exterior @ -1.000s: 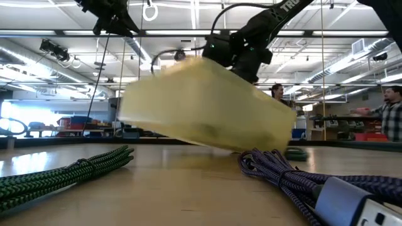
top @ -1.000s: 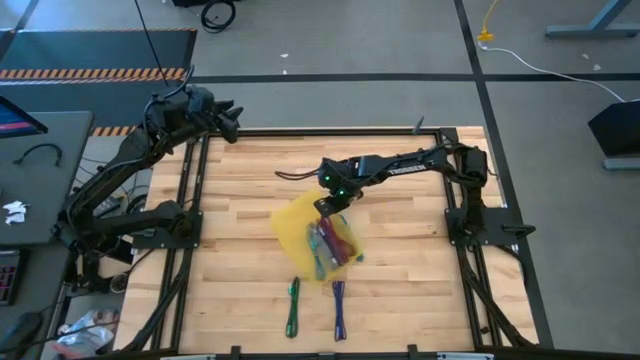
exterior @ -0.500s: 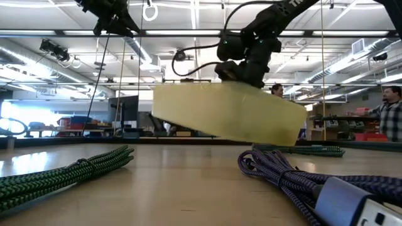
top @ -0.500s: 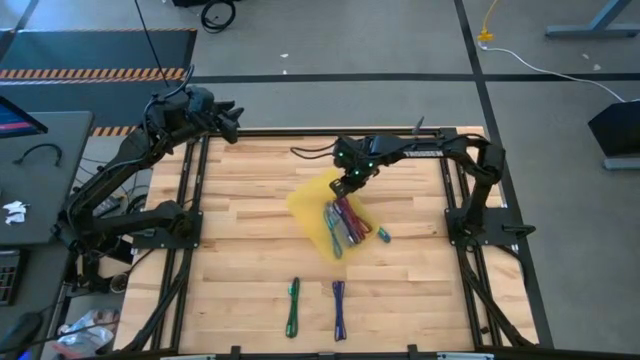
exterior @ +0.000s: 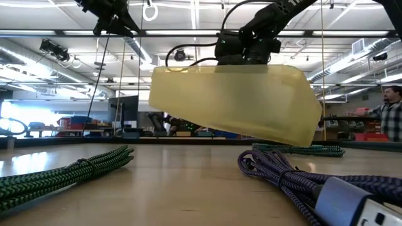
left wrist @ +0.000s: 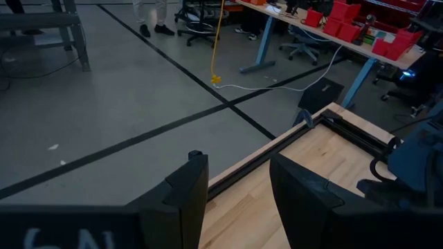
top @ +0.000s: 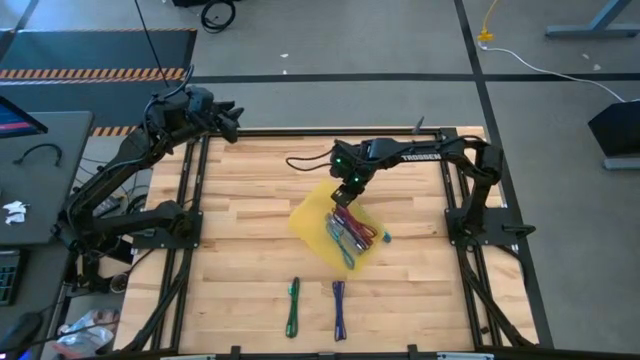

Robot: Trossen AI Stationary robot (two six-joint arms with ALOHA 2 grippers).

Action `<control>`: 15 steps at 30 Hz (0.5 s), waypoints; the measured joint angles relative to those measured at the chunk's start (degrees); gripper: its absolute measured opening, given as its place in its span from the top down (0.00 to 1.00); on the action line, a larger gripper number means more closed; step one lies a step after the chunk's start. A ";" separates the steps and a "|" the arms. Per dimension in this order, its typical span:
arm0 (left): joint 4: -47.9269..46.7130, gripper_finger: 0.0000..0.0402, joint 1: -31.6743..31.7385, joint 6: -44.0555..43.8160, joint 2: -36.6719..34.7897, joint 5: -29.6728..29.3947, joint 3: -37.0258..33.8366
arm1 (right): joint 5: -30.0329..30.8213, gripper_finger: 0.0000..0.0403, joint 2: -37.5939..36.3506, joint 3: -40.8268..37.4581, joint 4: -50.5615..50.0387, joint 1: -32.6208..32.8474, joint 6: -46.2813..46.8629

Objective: Pick and place USB-C Cables
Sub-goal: Move the yellow bin to the center of the table

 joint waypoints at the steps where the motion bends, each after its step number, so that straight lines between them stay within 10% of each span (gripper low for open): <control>1: 0.01 0.60 0.00 -0.16 0.00 0.00 0.00 | 0.42 0.99 0.00 0.00 0.16 0.15 0.06; 15: -0.01 0.60 0.00 -2.87 0.02 0.00 0.00 | 3.77 0.99 0.00 -0.02 8.20 -0.87 10.27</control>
